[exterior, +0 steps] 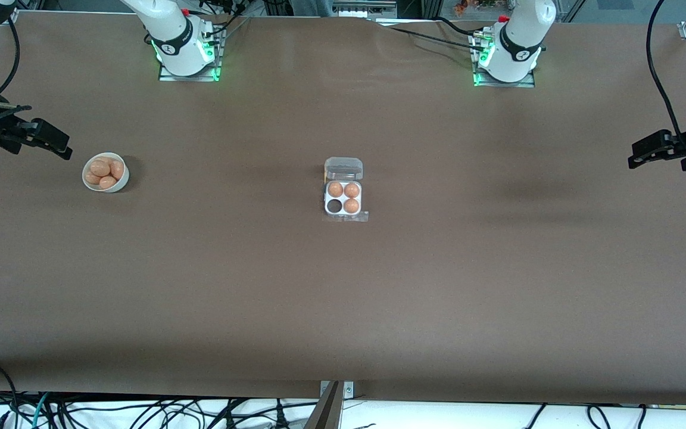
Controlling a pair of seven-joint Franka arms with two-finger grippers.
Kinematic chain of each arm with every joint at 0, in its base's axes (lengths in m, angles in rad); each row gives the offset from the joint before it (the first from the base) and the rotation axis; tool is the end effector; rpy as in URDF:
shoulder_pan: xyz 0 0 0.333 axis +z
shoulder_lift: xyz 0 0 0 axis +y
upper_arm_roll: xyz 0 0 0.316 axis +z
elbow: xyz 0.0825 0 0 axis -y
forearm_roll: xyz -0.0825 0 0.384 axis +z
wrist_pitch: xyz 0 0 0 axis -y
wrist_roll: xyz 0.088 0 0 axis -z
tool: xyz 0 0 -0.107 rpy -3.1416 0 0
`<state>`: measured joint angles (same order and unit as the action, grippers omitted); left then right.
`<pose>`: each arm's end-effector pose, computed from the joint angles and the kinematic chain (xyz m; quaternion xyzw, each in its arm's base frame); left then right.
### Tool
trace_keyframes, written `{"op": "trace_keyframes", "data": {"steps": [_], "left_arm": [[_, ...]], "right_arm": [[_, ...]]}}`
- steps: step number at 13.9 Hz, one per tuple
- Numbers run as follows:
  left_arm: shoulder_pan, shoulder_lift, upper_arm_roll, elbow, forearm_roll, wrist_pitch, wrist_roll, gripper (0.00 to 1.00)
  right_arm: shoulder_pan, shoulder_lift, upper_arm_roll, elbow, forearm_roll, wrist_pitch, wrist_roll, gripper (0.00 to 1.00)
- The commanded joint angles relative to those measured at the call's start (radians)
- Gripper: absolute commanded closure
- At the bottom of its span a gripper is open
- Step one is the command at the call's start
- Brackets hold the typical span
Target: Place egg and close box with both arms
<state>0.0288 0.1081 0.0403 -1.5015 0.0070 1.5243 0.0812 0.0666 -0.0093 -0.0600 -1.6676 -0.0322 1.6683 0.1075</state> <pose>0.5802 0.0397 0.5917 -0.9991 0.0061 0.0429 0.0025 0.5584 0.0004 0.5923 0.9987 -0.0489 0.0059 0.0154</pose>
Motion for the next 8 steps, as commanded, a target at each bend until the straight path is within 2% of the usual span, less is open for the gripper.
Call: {"op": "trace_keyframes", "data": {"steps": [1,8], "left_arm": [[0.008,0.005,-0.002,0.023,-0.005,-0.019,0.005,0.00],[0.008,0.005,-0.002,0.023,-0.005,-0.019,0.005,0.00]], "right_arm": [[-0.005,-0.006,0.005,0.002,0.015,-0.012,-0.014,0.00],[-0.005,0.018,0.006,-0.003,0.014,-0.015,-0.067,0.00]]}}
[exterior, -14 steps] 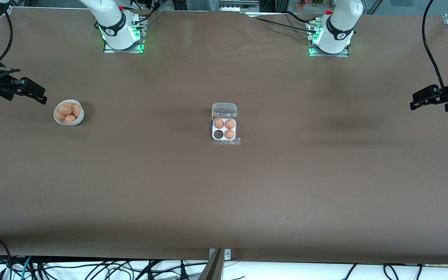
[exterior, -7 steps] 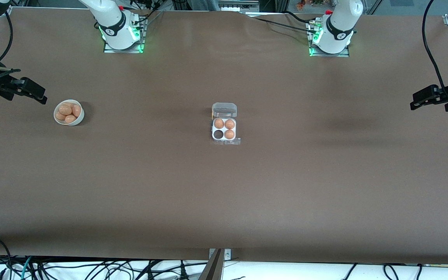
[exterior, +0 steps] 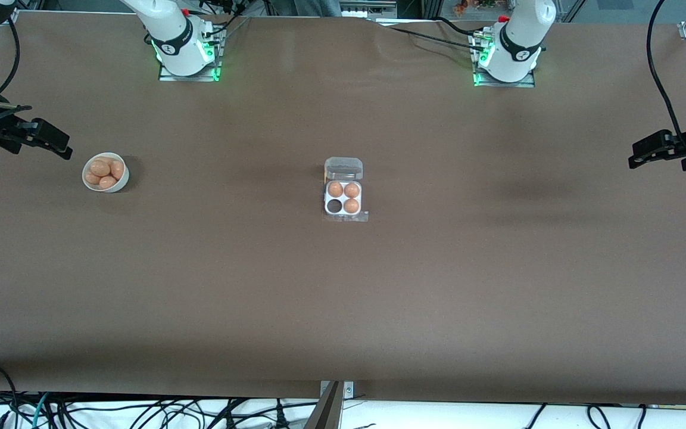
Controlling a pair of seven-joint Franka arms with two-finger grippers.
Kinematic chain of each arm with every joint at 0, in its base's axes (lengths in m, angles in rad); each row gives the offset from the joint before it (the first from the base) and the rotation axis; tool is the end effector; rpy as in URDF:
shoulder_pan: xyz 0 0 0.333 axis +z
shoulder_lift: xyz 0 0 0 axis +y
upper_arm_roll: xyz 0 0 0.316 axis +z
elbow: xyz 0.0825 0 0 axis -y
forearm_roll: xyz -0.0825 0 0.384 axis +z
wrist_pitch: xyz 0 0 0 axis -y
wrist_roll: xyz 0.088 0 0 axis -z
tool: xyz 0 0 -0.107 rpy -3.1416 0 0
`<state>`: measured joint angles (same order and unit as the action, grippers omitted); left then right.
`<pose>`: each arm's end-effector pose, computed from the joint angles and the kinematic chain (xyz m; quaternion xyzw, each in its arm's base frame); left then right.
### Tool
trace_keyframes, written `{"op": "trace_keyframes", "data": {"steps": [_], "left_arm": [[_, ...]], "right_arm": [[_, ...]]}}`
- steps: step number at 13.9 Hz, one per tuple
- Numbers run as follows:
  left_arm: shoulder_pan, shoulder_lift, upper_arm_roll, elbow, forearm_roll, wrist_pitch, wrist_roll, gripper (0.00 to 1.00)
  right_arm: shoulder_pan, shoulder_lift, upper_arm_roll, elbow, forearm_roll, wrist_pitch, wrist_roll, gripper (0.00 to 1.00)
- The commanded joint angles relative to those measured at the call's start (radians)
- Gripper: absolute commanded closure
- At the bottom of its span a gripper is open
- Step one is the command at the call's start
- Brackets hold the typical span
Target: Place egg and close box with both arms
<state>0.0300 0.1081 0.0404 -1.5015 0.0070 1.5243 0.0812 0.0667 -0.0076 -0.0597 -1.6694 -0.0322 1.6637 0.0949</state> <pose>0.5802 0.0404 0.5917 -0.9991 0.0054 0.0429 0.0024 0.5582 0.0006 0.5901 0.9990 -0.0425 0.0017 0.0157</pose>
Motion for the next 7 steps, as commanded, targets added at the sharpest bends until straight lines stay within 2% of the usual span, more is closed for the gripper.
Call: {"op": "trace_keyframes", "data": {"steps": [1,4,7], "left_arm": [[0.007,0.005,-0.002,0.023,-0.005,-0.019,0.005,0.00],[0.007,0.005,-0.002,0.023,-0.005,-0.019,0.005,0.00],[0.007,0.005,-0.002,0.023,-0.005,-0.019,0.005,0.00]], "right_arm": [[-0.002,0.027,0.006,0.005,0.008,-0.016,-0.125,0.00],[-0.015,0.084,-0.002,0.002,-0.001,-0.041,-0.158,0.00],[-0.044,0.205,-0.015,-0.026,-0.006,-0.027,-0.153,0.00]]}}
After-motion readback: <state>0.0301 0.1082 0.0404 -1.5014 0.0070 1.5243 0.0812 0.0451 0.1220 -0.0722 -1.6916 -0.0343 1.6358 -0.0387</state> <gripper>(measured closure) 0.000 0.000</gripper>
